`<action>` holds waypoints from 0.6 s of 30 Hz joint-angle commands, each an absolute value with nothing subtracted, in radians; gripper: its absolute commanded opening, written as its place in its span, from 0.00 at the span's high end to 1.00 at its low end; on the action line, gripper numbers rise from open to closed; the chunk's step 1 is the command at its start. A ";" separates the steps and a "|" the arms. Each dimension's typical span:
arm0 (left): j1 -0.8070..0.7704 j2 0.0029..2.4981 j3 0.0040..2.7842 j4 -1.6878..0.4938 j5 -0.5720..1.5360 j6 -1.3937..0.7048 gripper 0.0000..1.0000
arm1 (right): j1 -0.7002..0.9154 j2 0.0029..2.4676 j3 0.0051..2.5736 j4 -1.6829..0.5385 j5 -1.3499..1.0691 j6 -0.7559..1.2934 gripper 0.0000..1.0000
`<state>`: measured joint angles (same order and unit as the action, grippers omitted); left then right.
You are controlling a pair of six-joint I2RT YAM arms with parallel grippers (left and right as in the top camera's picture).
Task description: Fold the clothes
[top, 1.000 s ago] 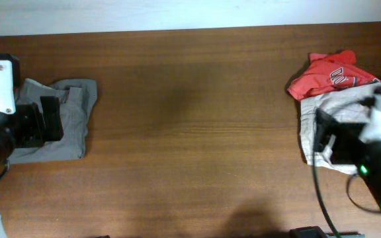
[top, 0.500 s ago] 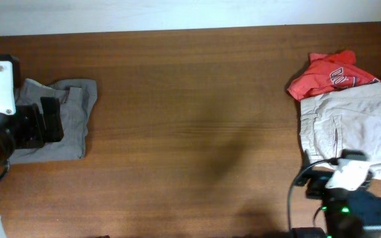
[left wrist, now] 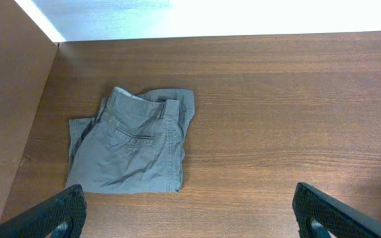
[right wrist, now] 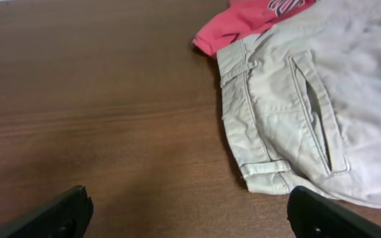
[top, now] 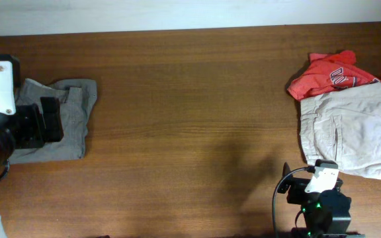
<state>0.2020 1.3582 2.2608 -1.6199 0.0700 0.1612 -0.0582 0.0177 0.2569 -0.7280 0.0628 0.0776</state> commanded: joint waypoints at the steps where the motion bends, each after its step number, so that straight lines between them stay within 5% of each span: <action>1: 0.198 1.353 2.260 -1.618 0.063 0.170 0.00 | -0.067 0.006 0.216 -0.724 0.056 0.090 0.01; 18: 0.198 1.353 2.260 -1.618 0.063 0.170 0.01 | -0.067 0.006 0.194 -0.775 0.056 0.090 0.01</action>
